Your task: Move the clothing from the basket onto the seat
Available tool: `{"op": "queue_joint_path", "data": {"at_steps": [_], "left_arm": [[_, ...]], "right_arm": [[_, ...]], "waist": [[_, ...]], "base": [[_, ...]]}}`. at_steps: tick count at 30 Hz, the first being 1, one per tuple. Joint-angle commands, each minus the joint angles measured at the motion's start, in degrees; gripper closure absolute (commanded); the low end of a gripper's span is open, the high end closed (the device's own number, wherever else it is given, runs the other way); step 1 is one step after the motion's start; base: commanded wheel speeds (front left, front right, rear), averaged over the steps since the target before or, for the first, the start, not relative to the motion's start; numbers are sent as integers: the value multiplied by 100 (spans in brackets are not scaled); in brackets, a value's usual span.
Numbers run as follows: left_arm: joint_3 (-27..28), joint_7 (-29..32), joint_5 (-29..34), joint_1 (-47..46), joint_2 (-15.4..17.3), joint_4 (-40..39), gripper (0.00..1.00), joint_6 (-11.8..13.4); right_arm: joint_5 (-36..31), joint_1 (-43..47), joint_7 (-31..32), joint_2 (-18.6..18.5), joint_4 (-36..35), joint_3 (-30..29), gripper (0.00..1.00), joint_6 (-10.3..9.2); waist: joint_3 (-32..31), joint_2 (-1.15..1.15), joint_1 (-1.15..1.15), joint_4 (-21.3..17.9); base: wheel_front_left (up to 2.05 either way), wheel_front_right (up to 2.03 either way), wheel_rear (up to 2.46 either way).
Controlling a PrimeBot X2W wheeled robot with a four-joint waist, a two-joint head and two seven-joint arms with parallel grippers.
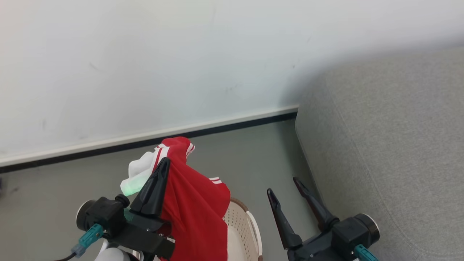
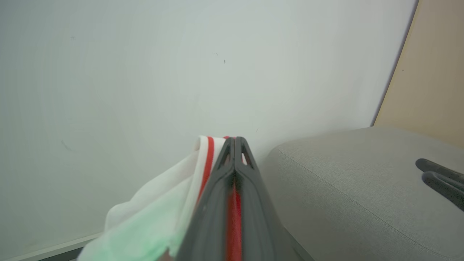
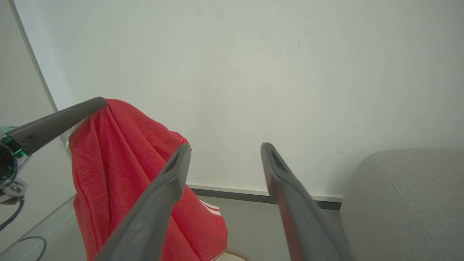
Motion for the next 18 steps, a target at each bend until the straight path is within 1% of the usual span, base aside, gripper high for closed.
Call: {"op": "queue_joint_path", "data": {"at_steps": [1, 11, 15, 18], "left_arm": [[4, -28, 5, 102, 49, -55, 100, 2], [-136, -28, -52, -131, 100, -293, 100, 0], [-275, -28, -82, -200, 118, -329, 100, 0], [-429, -28, -99, -273, 144, -316, 100, 0]], "right_arm": [[59, 106, -8, -52, 30, 61, 0, 4], [243, 54, -8, -133, 198, 305, 0, 4], [438, -70, -8, -133, 519, 549, 0, 4], [421, -233, -10, -130, 713, 650, 0, 3]], "waist": [[-314, 1, 1, -43], [-515, 1, 1, -197], [-501, 1, 1, -247], [-493, 1, 1, -261]], "base": [[0, 0, 0], [0, 0, 0], [0, 0, 0], [0, 0, 0]]}}
